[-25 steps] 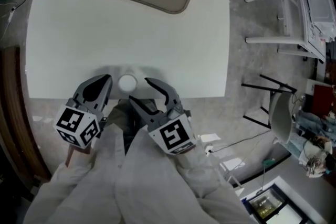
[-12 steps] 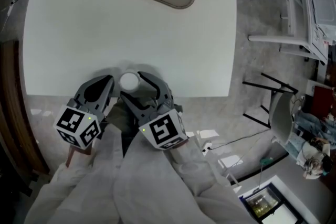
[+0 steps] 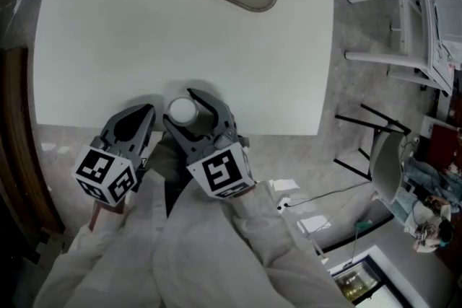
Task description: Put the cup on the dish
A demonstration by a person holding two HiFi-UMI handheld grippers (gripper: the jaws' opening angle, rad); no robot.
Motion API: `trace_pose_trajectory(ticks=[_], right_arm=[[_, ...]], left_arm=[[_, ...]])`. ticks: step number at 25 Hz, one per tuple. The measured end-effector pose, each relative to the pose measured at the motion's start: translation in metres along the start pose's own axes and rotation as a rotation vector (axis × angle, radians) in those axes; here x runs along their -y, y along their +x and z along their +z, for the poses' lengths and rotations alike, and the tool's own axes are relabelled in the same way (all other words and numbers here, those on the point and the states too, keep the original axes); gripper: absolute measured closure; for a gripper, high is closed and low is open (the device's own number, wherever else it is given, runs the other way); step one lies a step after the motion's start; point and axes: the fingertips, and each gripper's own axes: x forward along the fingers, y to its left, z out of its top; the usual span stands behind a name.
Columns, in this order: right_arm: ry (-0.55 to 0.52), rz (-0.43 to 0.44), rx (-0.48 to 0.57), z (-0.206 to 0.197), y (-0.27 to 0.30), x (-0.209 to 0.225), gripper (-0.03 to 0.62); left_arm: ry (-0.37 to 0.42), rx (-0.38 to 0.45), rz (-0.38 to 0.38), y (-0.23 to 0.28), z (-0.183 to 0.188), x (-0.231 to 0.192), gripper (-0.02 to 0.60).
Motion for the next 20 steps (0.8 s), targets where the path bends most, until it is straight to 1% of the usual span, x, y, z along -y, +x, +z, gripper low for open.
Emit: trace_pose_trajectory(ticks=[6, 10, 13, 18, 20], right_arm=[[-0.002, -0.024, -0.004, 0.000, -0.003, 0.004, 0.322], [0.006, -0.024, -0.011, 0.002, 0.000, 0.003, 0.324], [0.031, -0.026, -0.020, -0.001, -0.001, 0.007, 0.324], [0.077, -0.040, -0.015, 0.007, -0.012, 0.018, 0.324], [0.056, -0.053, -0.019, 0.012, -0.018, 0.023, 0.324]], left_arm=[[-0.002, 0.009, 0.012, -0.003, 0.004, 0.000, 0.572], [0.003, 0.000, 0.001, -0.002, 0.004, -0.001, 0.573], [0.014, -0.002, -0.012, 0.003, 0.006, 0.004, 0.572], [0.040, 0.014, -0.029, 0.005, 0.021, 0.014, 0.572], [0.050, 0.025, -0.032, 0.005, 0.029, 0.016, 0.572]])
